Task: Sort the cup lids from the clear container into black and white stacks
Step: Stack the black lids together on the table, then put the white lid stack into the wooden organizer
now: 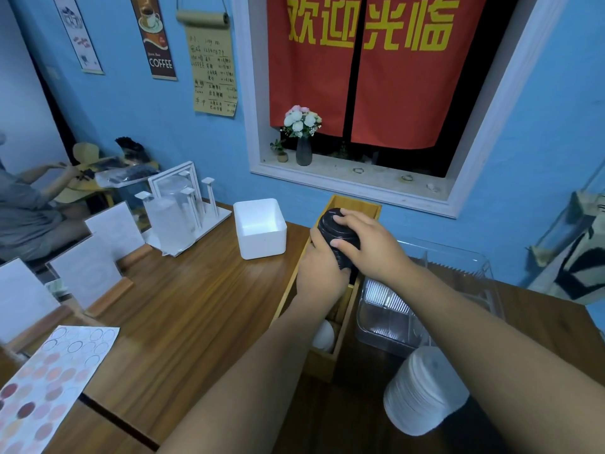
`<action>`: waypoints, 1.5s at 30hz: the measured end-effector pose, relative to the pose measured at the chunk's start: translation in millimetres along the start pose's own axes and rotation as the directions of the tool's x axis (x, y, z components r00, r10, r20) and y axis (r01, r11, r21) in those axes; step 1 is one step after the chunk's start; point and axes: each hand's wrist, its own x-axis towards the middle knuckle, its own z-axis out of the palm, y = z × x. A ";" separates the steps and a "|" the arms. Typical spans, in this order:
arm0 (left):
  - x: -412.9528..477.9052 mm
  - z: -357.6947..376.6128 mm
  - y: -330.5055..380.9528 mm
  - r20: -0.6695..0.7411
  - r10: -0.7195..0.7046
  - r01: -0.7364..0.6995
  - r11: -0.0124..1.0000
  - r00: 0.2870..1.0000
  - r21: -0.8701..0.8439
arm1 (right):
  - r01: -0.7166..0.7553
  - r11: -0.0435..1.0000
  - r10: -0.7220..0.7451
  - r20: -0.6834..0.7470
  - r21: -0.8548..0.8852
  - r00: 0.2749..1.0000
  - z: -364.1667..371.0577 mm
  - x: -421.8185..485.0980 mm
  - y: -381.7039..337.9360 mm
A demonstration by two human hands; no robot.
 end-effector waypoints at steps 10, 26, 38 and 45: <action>-17.5 -43.4 13.8 0.086 0.017 -0.026 0.995 0.996 0.100 | 0.038 0.999 -0.037 0.054 -0.018 0.998 -19.8 2.3 1.2; -214.9 19.6 -5.0 0.488 0.178 -0.194 0.981 0.855 -0.016 | -0.143 0.984 0.148 0.041 -0.108 0.988 -45.2 -239.9 10.5; -202.0 84.4 -13.0 0.408 0.094 -0.067 0.995 0.908 -0.079 | -0.104 0.991 0.099 -0.065 -0.089 0.993 -5.3 -268.8 26.0; -211.0 42.9 -11.9 0.330 0.160 -0.116 0.982 0.930 -0.149 | 0.021 1.000 -0.023 -0.121 -0.017 0.992 -44.4 -242.5 -9.3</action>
